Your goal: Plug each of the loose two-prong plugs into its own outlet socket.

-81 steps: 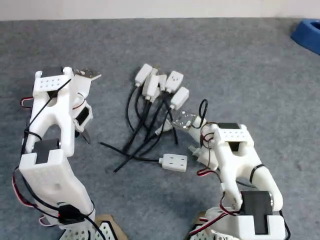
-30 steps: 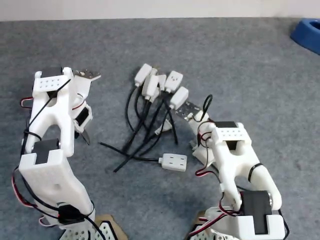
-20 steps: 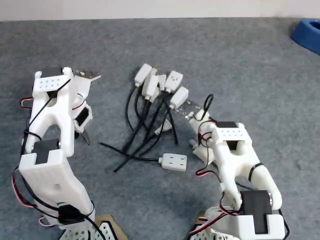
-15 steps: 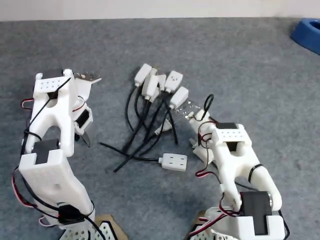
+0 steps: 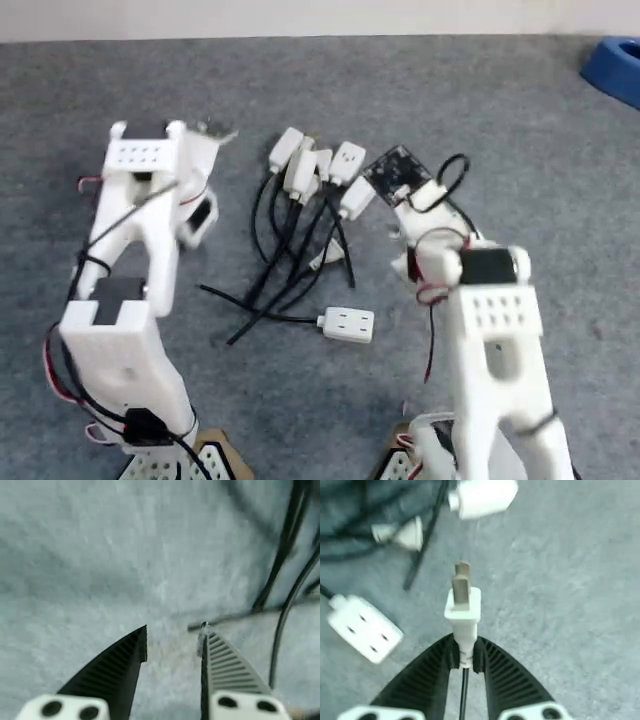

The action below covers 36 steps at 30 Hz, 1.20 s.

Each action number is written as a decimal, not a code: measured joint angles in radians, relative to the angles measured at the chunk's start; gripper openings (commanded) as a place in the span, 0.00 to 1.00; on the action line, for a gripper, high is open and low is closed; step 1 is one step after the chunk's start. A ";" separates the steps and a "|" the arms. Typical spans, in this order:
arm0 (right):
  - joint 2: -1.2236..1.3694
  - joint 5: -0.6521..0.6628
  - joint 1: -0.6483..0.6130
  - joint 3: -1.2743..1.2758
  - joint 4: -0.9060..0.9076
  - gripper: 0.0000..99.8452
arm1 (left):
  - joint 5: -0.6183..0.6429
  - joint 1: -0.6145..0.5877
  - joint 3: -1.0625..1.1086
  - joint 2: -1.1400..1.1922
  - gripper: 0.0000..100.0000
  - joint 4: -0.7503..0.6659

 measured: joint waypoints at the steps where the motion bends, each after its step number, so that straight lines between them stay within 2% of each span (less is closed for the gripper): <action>1: -0.049 -0.035 -0.021 0.011 -0.003 0.01 | 0.026 0.021 -0.051 0.000 0.18 0.000; 5: -0.230 -0.152 -0.130 0.146 -0.101 0.01 | 0.147 0.127 -0.272 0.000 0.18 0.008; 10: -0.304 -0.190 -0.184 0.364 -0.261 0.01 | 0.224 0.216 -0.465 0.000 0.18 0.077; 15: -0.184 -0.201 -0.169 0.422 -0.385 0.01 | 0.279 0.213 -0.626 0.000 0.19 0.086; 20: -0.028 -0.242 -0.161 0.422 -0.489 0.01 | 0.295 0.172 -0.767 0.000 0.30 0.086; 24: 0.058 -0.288 -0.158 0.393 -0.551 0.01 | 0.348 0.121 -0.842 -0.014 0.34 0.092; 27: 0.137 -0.324 -0.158 0.308 -0.557 0.01 | 0.359 0.092 -0.816 -0.086 0.34 0.101; 30: 0.218 -0.336 -0.158 0.235 -0.543 0.01 | 0.359 0.078 -0.700 -0.215 0.35 0.104; 36: 0.242 -0.368 -0.161 0.222 -0.514 0.01 | 0.359 0.026 -0.198 -0.680 0.37 0.103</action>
